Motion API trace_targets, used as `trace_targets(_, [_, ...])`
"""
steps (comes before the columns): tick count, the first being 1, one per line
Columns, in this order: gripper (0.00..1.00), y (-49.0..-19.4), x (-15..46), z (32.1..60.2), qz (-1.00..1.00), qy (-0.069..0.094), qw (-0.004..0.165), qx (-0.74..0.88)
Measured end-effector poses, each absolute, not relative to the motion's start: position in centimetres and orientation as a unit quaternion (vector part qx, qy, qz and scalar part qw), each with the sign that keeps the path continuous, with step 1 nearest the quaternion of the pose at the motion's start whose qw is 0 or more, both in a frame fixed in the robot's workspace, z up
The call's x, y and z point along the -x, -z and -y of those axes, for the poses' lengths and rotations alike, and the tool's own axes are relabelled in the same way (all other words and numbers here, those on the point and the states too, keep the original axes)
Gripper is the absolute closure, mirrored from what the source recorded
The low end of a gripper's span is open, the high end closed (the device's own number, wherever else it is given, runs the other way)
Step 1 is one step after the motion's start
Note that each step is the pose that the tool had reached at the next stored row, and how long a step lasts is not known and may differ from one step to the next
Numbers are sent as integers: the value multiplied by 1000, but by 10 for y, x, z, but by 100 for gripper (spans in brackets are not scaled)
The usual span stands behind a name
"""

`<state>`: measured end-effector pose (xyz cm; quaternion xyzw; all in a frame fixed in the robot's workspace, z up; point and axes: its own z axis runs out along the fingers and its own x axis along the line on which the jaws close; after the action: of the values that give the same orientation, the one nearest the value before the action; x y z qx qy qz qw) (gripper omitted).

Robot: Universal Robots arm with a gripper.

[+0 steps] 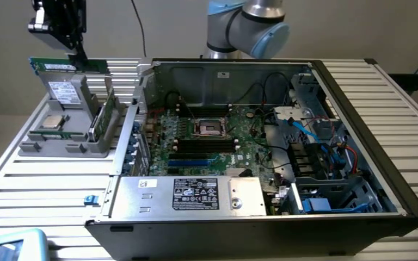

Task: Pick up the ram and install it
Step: 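Pick up the ram and move it above insertion slot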

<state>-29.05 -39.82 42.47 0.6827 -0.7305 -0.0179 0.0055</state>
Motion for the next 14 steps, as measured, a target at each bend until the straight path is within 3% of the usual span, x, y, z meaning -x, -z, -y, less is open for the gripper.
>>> trace_targets(14, [87, -425, 227, 398, 731, 18, 6, -683])
